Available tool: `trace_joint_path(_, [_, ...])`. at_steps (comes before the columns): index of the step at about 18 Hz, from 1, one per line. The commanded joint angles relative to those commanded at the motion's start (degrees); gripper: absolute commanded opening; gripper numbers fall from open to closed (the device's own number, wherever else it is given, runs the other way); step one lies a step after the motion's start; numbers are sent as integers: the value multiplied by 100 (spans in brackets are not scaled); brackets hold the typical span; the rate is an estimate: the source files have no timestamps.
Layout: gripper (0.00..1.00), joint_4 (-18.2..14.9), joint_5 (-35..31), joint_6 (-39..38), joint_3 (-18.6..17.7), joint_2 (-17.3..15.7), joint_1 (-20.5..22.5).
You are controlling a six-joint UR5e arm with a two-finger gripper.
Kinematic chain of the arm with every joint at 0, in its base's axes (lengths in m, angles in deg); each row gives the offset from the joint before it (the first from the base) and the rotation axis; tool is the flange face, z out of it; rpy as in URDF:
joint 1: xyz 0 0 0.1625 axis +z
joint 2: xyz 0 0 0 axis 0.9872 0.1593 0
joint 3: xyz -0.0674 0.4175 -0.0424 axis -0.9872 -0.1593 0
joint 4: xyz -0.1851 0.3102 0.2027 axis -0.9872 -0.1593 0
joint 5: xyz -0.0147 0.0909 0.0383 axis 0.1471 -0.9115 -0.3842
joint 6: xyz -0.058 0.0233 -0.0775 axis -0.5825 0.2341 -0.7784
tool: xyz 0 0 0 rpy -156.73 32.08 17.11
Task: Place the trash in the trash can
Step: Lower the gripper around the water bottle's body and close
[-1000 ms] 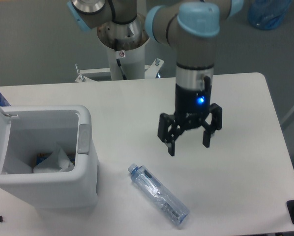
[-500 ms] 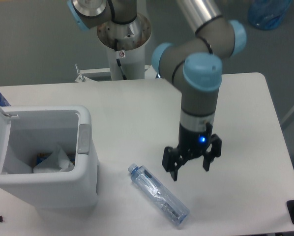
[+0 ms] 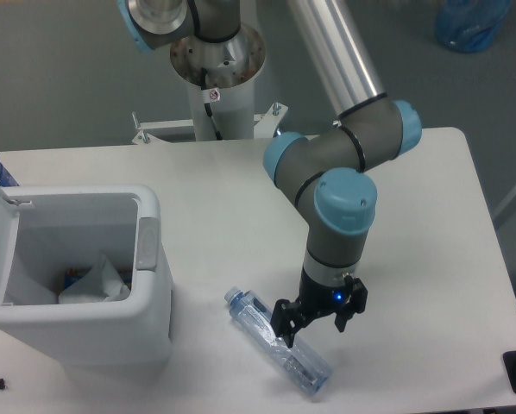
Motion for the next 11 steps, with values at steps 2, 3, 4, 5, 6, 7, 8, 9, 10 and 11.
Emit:
trace_joint_path(2, [100, 0, 0, 0, 201, 210, 0])
trace_joint_path(3, [100, 0, -9, -17, 298, 298, -9])
trace_joint_path(4, [100, 0, -9, -17, 334, 343, -26])
trace_joint_path(5, [100, 0, -9, -9, 343, 369, -70])
trace_joint_path(6, [100, 0, -9, 9, 343, 396, -88])
trace_joint_path(7, [100, 0, -26, 9, 352, 448, -88])
trace_joint_path(8, [100, 0, -78, 9, 352, 492, -105])
trace_joint_path(9, [100, 0, -114, 0, 352, 510, -158])
trace_joint_path(10, [100, 0, -123, 9, 352, 536, -184])
trace_joint_path(11, [100, 9, -132, 9, 361, 563, -193])
